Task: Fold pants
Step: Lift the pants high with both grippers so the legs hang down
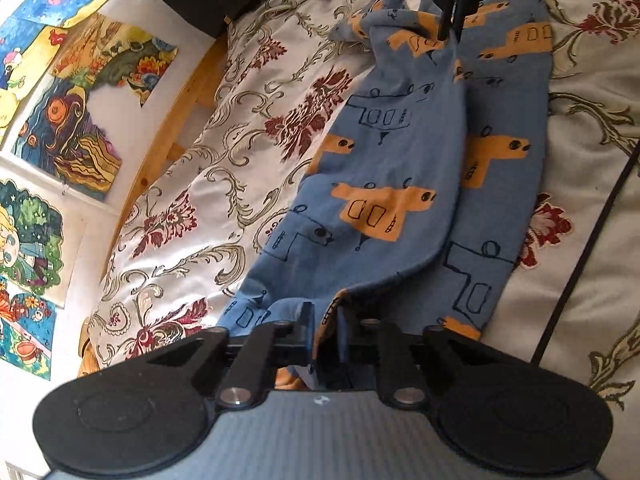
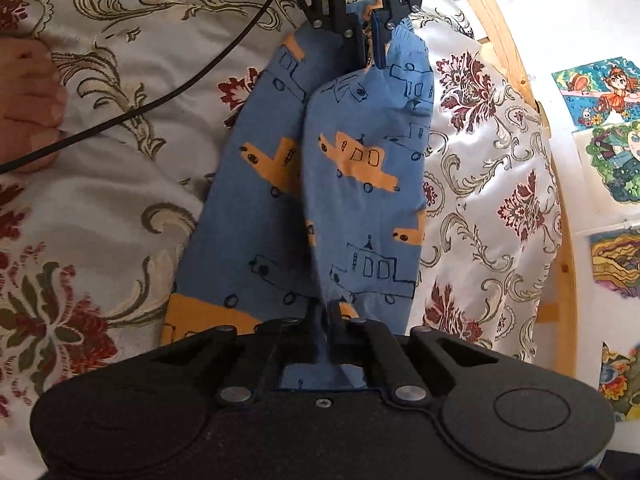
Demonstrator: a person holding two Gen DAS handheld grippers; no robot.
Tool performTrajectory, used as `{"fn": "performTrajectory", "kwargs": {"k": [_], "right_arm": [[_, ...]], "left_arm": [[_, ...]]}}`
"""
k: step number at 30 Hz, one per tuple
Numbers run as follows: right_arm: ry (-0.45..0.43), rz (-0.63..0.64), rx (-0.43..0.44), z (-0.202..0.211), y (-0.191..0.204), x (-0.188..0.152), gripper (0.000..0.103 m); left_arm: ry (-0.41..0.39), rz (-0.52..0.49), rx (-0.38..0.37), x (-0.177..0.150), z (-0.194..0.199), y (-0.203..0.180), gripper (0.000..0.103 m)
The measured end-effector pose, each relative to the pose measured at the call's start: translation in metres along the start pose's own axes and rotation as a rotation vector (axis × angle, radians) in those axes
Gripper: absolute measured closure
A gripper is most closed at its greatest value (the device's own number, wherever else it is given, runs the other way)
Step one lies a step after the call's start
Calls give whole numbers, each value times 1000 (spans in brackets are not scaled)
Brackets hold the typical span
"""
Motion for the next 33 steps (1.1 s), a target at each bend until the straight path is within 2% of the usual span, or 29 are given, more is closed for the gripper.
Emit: {"fn": "performTrajectory", "kwargs": {"k": [3,8,9,10,12,13,15,17,18,24,27,31,33], "right_arm": [[20,-22,-14,5,4,-1,103],[35,-13,-57,7,10,-2,102],[36,-9,-62,5,11,-2,99],[39,0,-70,4,11,-3,91],[45,29,-76,0,12,-5,88],[47,35,-75,-1,12,-5,88],[52,26,-61,-4,10,-7,97],[58,17,-55,-6,9,-8,103],[59,10,-57,-5,8,-8,103],[87,-102,-85,9,1,-5,103],[98,-183,-79,21,0,2,103],[91,-186,-67,30,13,11,103],[96,-183,-53,29,19,11,103]], "left_arm": [[-2,10,6,-2,0,-3,96],[-6,-9,27,-3,-2,-8,95],[-3,-5,24,-3,-4,-8,92],[-2,-5,25,-2,-5,-7,91],[-1,-16,27,-1,-6,-8,90],[-4,-21,26,-1,-6,-8,90],[-3,-21,14,-1,-6,-8,91],[1,-18,11,-2,-7,-7,97],[2,-21,15,-2,-7,-7,100],[6,-133,113,-4,1,-7,102],[-2,-239,172,-8,9,-8,102],[4,-305,186,-14,7,-13,102],[22,-291,174,-15,1,-17,97]]}}
Point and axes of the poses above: each gripper's, at about its wrist camera, not at the fingertips, and z roughly against the way its jaws point, y to its left, x to its top, the point moved 6 cm from there along -z, roughly the way its jaws point, and after that the axes turned 15 degrees about -x, right-handed, at the moved point
